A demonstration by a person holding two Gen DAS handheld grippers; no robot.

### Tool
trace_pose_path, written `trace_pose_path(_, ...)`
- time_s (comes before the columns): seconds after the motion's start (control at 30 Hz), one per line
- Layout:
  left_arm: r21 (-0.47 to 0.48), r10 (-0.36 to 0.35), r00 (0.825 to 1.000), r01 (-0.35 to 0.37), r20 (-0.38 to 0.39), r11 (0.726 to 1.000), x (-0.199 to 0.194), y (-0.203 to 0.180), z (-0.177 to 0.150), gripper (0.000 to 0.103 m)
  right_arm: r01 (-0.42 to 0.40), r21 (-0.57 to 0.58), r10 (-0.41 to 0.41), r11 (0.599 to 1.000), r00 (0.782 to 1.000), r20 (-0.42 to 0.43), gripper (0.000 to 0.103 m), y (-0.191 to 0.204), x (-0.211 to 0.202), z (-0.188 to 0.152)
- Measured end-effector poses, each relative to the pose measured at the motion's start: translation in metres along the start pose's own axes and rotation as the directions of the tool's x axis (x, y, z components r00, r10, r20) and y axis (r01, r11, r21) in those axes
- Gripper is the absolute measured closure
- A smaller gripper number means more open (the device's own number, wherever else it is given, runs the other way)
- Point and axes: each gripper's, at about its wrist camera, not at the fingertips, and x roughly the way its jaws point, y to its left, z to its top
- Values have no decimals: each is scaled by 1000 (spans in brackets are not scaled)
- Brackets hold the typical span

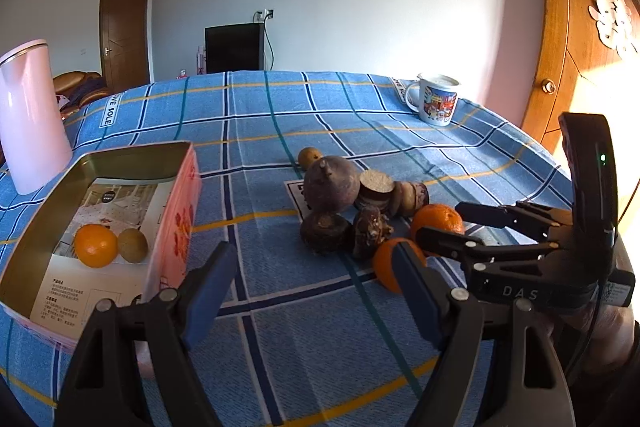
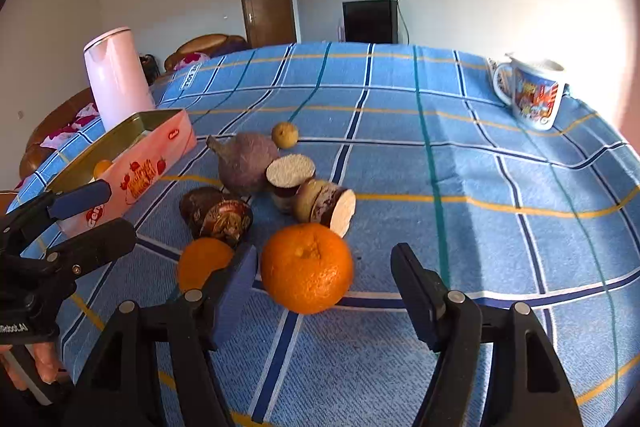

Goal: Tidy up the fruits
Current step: 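Grasp an orange with the left gripper while the right gripper grasps a large orange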

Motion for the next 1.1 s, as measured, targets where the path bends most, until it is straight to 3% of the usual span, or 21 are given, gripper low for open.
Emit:
trace_pose_path(0.1,8,-13,1000,13,-8,1000,2,-5,-1,21,-40,-14,40,999,999,5,55,2,0,-5)
trace_pose_path(0.23,28,-31,999,31,-21,999,5,-14,-1,21,-14,30,11,999,996,93,55,-6,-15,-10)
trace_pose_path(0.33,43,-41,998,43,-39,998,11,-24,0,22,45,64,-54,997,989,139,55,-16,-25,-14)
trace_pose_path(0.47,54,-66,995,70,-75,996,21,-36,0,24,44,78,-55,996,988,143,55,-25,-27,-14)
trace_pose_path(0.67,53,-102,983,111,-150,992,42,-46,1,47,31,77,-42,997,988,146,55,-25,-25,-13)
trace_pose_path(0.77,32,-133,973,141,-189,989,51,-46,0,52,25,75,-36,997,990,138,55,-25,-23,-12)
trace_pose_path(0.83,17,-150,971,156,-187,988,50,-44,-1,64,32,62,-40,998,990,135,55,-23,-22,-11)
trace_pose_path(1.1,36,-162,980,167,-112,985,36,-43,-6,64,8,60,-19,998,982,186,55,-23,-28,-14)
